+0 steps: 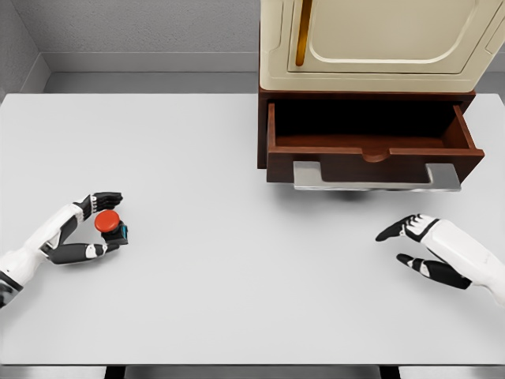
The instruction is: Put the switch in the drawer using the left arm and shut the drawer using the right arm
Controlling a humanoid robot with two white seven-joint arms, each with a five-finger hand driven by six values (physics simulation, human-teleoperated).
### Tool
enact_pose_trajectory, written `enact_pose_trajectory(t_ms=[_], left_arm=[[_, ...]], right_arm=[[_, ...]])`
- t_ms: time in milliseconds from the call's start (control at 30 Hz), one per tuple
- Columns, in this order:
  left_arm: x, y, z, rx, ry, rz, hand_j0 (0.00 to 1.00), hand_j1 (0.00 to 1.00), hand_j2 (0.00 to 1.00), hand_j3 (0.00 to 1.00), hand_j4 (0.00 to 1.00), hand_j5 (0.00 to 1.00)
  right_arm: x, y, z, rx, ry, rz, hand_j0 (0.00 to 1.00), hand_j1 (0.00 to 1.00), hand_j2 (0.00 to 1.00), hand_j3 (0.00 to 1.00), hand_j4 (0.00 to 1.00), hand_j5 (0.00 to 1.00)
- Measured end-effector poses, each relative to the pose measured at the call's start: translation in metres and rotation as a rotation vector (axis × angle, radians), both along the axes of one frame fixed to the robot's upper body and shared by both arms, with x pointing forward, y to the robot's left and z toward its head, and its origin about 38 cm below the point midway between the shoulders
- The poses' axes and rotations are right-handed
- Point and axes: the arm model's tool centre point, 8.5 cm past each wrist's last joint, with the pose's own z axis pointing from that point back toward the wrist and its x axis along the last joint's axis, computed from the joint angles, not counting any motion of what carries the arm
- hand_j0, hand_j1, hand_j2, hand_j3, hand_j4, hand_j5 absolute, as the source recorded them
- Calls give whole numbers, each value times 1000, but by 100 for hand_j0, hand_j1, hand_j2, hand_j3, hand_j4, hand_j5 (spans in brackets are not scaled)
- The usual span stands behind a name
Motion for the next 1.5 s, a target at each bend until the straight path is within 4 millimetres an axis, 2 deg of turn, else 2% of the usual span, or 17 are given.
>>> enact_pose_trajectory(t_ms=[167,300,467,600,800,1033,1300,1500], left_arm=[[-1,-4,-1,-9,0,-5,70,70,70,70,70,70],[-3,-4,-4,-11,8,-4,69,69,69,69,69,69],[-3,-5,-4,-14,8,-4,51,51,51,51,51,51],[-3,-6,-4,-21,2,-4,46,46,46,46,46,46],[-1,-13,3,-34,-27,-15,45,45,45,45,45,45],[5,-19,15,-37,-63,-31,44,44,44,44,44,44],[28,-37,40,-34,-136,-84,43,43,43,43,43,43],[36,-51,44,-39,-148,-119,43,43,43,43,43,43]], right_arm=[[-1,9,-6,35,4,-1,52,52,52,52,52,52],[8,16,-1,61,-28,2,52,52,52,52,52,52],[7,22,-5,71,-14,10,52,52,52,52,52,52],[7,23,-5,69,-12,12,54,54,54,54,54,54],[11,23,-2,55,-13,23,58,58,58,58,58,58],[11,23,-1,67,-8,22,58,58,58,58,58,58],[11,22,-1,89,-1,16,58,58,58,58,58,58],[11,21,0,97,2,14,53,53,53,53,53,53]])
